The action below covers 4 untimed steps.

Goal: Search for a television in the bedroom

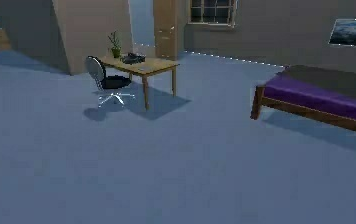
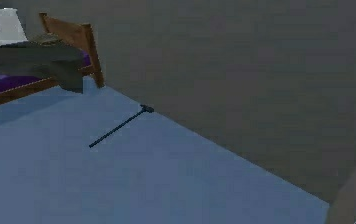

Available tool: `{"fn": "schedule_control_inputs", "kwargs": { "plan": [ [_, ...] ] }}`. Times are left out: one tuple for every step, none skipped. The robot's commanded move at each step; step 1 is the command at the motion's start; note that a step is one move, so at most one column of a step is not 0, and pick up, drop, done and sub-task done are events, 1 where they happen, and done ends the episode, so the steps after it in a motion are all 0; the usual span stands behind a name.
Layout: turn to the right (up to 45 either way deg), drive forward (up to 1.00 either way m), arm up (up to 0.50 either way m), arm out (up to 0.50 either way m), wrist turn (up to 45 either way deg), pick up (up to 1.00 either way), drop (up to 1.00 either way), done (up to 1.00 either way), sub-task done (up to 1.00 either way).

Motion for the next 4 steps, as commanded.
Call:
{"fn": "schedule_control_inputs", "kwargs": {
  "plan": [
    [-39.0, 0.0, 0.0, 0.0, 0.0, 0.0, 0.0, 0.0, 0.0],
    [0.0, 1.0, 0.0, 0.0, 0.0, 0.0, 0.0, 0.0, 0.0],
    [0.0, 1.0, 0.0, 0.0, 0.0, 0.0, 0.0, 0.0, 0.0],
    [-3.0, 0.0, 0.0, 0.0, 0.0, 0.0, 0.0, 0.0, 0.0]
  ]
}}
